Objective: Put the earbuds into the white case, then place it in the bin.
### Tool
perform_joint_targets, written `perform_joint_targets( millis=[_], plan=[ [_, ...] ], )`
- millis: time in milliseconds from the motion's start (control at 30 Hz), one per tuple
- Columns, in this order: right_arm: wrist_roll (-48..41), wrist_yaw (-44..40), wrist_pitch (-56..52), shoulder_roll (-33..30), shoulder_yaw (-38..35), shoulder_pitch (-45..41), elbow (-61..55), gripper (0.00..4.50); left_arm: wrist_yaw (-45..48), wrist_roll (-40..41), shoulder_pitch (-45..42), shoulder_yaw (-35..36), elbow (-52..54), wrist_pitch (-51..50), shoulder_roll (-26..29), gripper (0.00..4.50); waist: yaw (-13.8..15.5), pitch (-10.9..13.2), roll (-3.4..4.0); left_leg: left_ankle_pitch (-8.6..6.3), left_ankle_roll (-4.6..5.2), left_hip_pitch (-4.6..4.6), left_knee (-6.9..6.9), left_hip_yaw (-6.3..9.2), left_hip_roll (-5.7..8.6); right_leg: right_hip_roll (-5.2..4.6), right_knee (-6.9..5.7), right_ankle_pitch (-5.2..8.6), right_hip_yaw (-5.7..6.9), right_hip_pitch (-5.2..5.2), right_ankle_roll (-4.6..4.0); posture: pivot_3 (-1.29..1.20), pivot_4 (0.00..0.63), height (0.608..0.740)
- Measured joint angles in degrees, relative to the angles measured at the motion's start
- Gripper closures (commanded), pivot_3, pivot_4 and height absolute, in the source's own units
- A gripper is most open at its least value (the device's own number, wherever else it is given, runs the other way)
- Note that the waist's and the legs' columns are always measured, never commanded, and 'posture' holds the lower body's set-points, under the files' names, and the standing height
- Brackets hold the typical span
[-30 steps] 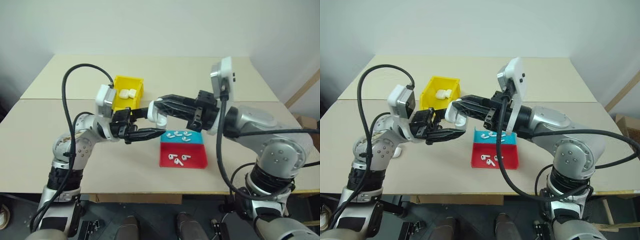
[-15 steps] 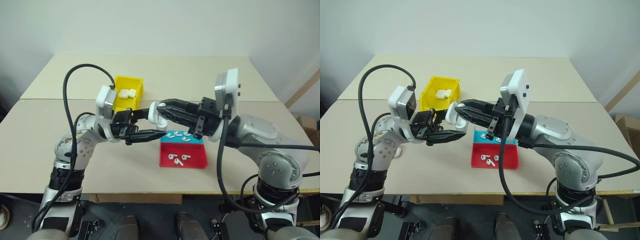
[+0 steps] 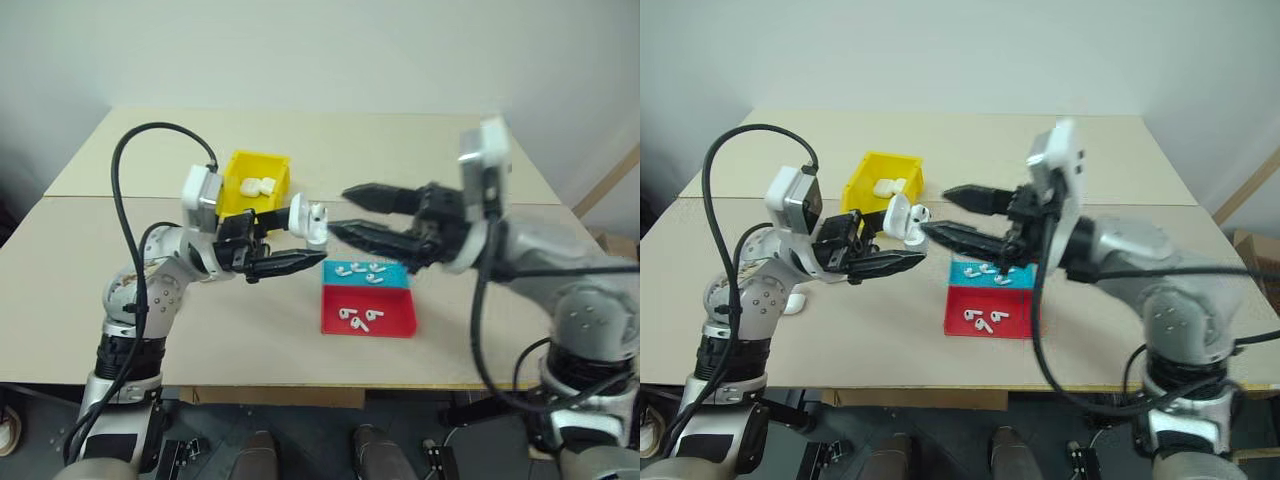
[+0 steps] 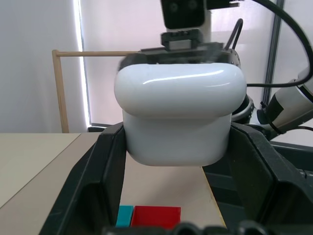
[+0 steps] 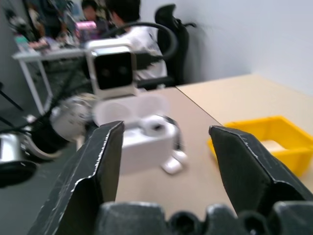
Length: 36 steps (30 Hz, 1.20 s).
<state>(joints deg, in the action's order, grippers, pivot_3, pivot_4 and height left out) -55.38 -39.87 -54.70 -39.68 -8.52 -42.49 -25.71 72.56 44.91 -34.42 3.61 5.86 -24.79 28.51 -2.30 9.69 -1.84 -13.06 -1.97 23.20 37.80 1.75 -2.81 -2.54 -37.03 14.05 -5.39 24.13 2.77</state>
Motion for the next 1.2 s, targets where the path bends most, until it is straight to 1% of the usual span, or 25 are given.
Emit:
perform_joint_targets(
  millis=[33,67,133,167,200,233,300,333,367,500,633,767,900,1200],
  plan=[
    [2.5,-3.4,1.0,-3.5,1.7,-1.1,2.8,1.19,0.1,0.0,0.0,0.1,0.0,0.1,0.1,1.72,0.0,0.0,0.0,0.0,0.0,-0.01,-0.01,-0.01,0.0,0.0,0.01,0.0,-0.01,-0.01,0.0,0.0,0.15,0.74],
    [7.4,-8.2,3.3,-8.3,6.2,-2.9,6.7,1.19,0.2,0.0,0.1,0.2,0.0,0.2,0.3,1.72,-0.1,0.0,0.01,0.0,0.0,-0.03,-0.02,-0.05,0.0,0.01,0.01,0.01,-0.04,0.01,0.01,0.0,0.15,0.74],
    [16.9,-15.6,8.2,-13.2,14.7,-5.7,13.0,1.19,0.2,0.0,0.6,0.5,0.2,0.7,0.3,1.72,-0.3,0.0,0.01,0.0,0.01,-0.06,-0.04,-0.08,-0.03,0.03,0.02,0.02,-0.05,0.03,0.02,0.0,0.15,0.74],
    [23.2,-20.3,12.2,-14.4,21.3,-8.1,17.1,1.46,0.1,0.0,0.9,0.6,0.3,0.8,0.2,1.72,-0.7,0.0,0.01,-0.01,0.01,-0.09,-0.06,-0.14,-0.03,0.05,0.01,0.09,-0.12,0.06,0.13,0.0,0.15,0.74],
    [27.1,-22.9,14.8,-14.6,24.9,-9.2,19.9,1.58,0.1,0.0,1.1,0.5,0.5,0.9,0.1,1.72,-0.9,0.0,0.02,-0.01,0.01,-0.09,-0.07,-0.13,-0.03,0.05,0.0,0.11,-0.11,0.08,0.17,0.0,0.15,0.74],
    [32.3,-26.6,18.5,-13.8,30.2,-11.5,24.3,1.81,-0.1,0.0,1.6,0.6,0.9,0.9,0.0,1.72,-1.2,0.0,0.02,-0.01,0.01,-0.08,-0.06,-0.13,-0.04,0.06,0.0,0.11,-0.12,0.08,0.17,0.0,0.15,0.74],
    [41.2,-31.5,24.9,-9.7,37.9,-16.3,33.8,2.49,-0.6,0.0,2.5,0.6,1.9,1.0,-0.5,1.72,-1.8,0.1,0.07,-0.01,0.01,-0.06,-0.05,-0.14,-0.04,0.06,-0.02,0.06,-0.15,0.12,0.09,0.0,0.15,0.74],
    [44.2,-32.8,27.6,-7.7,40.2,-18.0,37.7,2.81,-0.8,0.0,2.8,0.5,2.6,1.0,-0.7,1.72,-1.8,0.1,0.09,-0.01,0.01,-0.02,-0.06,-0.12,-0.04,0.05,-0.02,0.01,-0.14,0.12,0.01,0.0,0.15,0.74],
    [46.7,-33.7,29.8,-5.6,41.8,-19.7,41.4,2.81,-1.1,0.0,3.1,0.5,2.9,1.0,-0.8,1.72,-1.8,0.1,0.1,0.0,0.01,-0.01,-0.06,-0.11,-0.04,0.05,-0.03,0.0,-0.13,0.15,0.01,0.0,0.15,0.74],
    [54.3,-36.4,37.5,1.3,44.0,-25.0,53.6,2.81,-1.6,0.1,3.9,0.6,3.9,1.0,-0.7,1.72,-1.5,0.1,0.13,0.0,0.0,0.06,-0.04,-0.08,-0.02,0.0,-0.03,0.0,-0.08,0.16,0.0,0.0,0.15,0.74],
    [59.6,-38.7,44.6,5.2,44.8,-27.5,61.8,2.81,-1.8,0.1,4.1,0.7,4.6,1.0,-0.7,1.72,-0.8,0.2,0.14,0.0,0.0,0.04,0.0,-0.09,0.0,-0.04,-0.02,-0.01,-0.07,0.11,0.0,0.0,0.15,0.74],
    [64.6,-39.9,50.2,9.1,46.2,-28.7,70.8,2.81,-1.7,0.1,4.1,0.7,4.6,1.0,-0.7,1.72,-0.7,0.2,0.15,0.0,0.0,-0.01,-0.01,-0.08,0.0,-0.02,-0.09,-0.02,-0.07,0.12,-0.02,0.0,0.15,0.74],
    [68.2,-40.0,55.5,10.8,46.1,-30.2,77.2,2.81,-1.6,0.1,4.2,0.7,4.6,1.0,-0.5,1.72,-0.7,0.2,0.16,0.0,-0.01,0.0,-0.01,-0.09,0.0,-0.02,-0.08,-0.02,-0.07,0.13,-0.02,0.0,0.15,0.74],
    [72.5,-37.4,60.3,15.0,44.9,-31.2,85.2,2.81,-1.6,0.0,5.9,1.4,4.7,1.4,0.3,1.72,-1.5,0.2,0.18,0.0,-0.01,-0.04,-0.02,-0.07,0.0,-0.02,-0.13,-0.03,-0.07,0.11,-0.03,0.0,0.15,0.74]
  ],
)
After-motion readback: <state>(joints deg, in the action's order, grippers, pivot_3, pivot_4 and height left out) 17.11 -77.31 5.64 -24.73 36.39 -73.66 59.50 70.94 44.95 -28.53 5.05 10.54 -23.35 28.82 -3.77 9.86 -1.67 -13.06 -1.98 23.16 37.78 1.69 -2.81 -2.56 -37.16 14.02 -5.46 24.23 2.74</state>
